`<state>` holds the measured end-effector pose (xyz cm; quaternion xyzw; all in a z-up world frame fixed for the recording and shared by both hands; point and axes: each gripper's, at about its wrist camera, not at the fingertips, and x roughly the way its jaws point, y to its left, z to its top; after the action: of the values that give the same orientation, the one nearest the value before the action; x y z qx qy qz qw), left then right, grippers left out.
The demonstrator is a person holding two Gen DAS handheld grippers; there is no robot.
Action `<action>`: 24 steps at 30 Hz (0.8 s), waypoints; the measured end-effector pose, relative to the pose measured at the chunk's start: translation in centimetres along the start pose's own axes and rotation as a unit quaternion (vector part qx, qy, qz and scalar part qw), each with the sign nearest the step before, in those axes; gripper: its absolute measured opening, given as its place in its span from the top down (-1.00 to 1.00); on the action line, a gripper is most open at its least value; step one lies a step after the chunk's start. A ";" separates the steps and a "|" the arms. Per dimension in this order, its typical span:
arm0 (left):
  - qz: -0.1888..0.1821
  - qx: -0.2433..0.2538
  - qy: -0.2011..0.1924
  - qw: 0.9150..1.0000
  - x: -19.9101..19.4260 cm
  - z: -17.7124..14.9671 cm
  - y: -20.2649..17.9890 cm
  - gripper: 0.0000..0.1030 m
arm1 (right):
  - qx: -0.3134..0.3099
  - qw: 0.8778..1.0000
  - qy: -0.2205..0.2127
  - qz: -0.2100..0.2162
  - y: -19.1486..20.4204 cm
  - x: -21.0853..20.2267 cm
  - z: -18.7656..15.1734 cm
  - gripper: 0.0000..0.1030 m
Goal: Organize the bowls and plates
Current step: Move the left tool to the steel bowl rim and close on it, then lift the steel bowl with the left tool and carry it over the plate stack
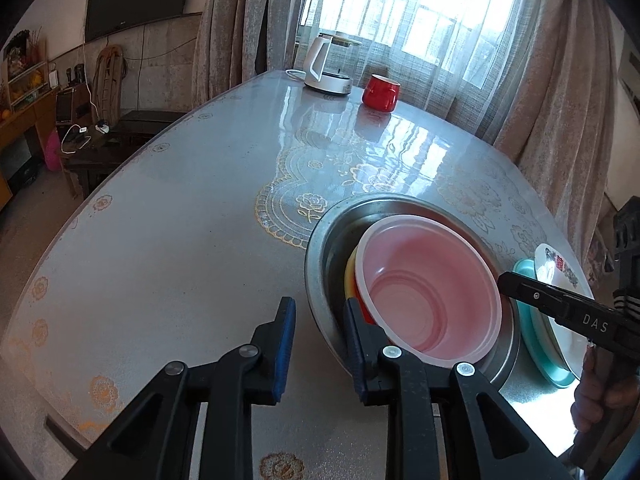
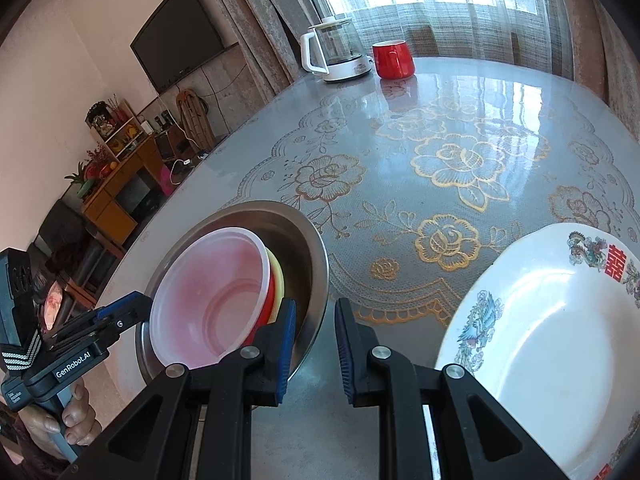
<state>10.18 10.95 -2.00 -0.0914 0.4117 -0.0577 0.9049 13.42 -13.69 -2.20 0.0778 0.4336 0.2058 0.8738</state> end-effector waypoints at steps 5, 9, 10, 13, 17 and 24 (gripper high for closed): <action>-0.006 0.000 0.005 1.000 0.8 0.2 -0.2 0.63 | -0.015 1.000 0.004 -0.003 0.4 0.5 0.1 0.61; -0.003 0.006 -0.001 1.000 0.9 0.1 -0.2 0.63 | -0.027 1.000 0.012 -0.006 0.8 1.2 0.1 0.62; -0.005 0.004 -0.002 1.000 0.9 0.1 -0.1 0.63 | -0.027 1.000 0.015 -0.006 0.8 1.5 0.0 0.65; -0.006 0.007 -0.004 1.000 0.9 0.1 -0.1 0.63 | -0.030 0.999 0.015 -0.009 0.8 1.7 0.2 0.65; -0.014 0.011 -0.017 1.000 0.8 -0.1 0.1 0.63 | -0.035 0.999 0.014 -0.015 1.0 1.8 0.2 0.66; -0.016 -0.004 -0.014 1.000 1.1 0.1 0.4 0.57 | -0.039 0.999 0.023 -0.019 1.1 2.0 0.5 0.65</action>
<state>11.00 11.13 -2.84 -0.1024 0.3976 -0.0694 0.9092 14.53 -11.80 -2.97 0.0310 0.4465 0.2079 0.8698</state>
